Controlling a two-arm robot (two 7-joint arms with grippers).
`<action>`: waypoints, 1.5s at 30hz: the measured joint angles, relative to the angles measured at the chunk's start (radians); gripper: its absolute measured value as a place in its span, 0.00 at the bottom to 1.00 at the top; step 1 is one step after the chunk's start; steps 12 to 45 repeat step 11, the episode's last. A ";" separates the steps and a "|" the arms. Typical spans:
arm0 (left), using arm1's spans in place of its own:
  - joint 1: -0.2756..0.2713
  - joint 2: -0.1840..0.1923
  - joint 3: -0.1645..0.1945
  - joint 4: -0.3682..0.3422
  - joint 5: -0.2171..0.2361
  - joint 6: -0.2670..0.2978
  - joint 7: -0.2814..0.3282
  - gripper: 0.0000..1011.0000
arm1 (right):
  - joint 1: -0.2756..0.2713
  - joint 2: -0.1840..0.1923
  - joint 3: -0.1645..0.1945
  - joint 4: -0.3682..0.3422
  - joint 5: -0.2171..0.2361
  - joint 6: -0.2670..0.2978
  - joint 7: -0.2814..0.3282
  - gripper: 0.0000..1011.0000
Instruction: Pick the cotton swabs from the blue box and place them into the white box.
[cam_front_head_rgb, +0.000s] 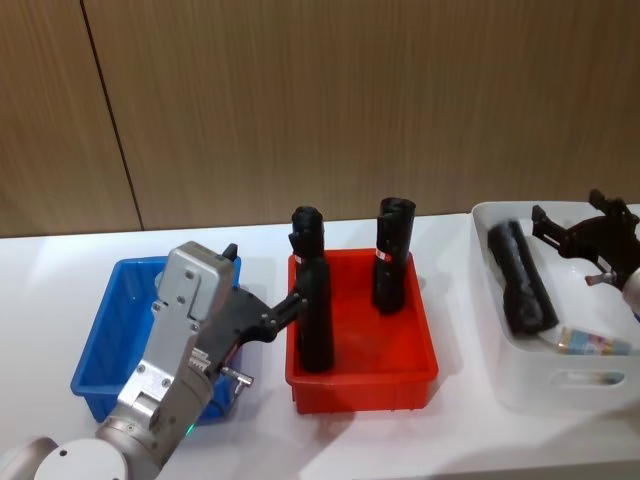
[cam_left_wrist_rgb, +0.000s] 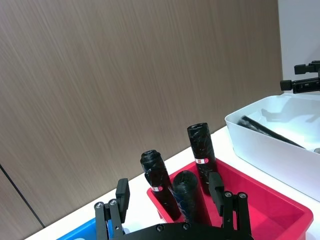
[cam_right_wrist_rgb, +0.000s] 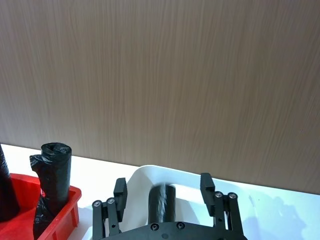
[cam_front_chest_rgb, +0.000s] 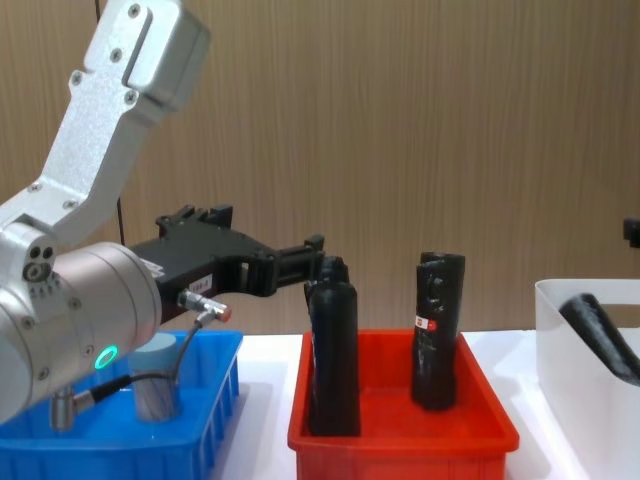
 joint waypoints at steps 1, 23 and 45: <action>0.000 0.000 0.000 0.000 0.000 0.000 0.000 0.99 | 0.000 0.000 0.000 0.000 0.000 0.000 0.000 0.90; 0.000 0.000 0.000 0.000 0.000 0.000 0.000 0.99 | -0.004 0.001 0.004 0.005 0.010 -0.012 0.000 0.99; 0.000 0.000 0.000 0.000 0.000 0.000 0.000 0.99 | -0.004 0.001 0.004 0.005 0.010 -0.012 0.000 0.99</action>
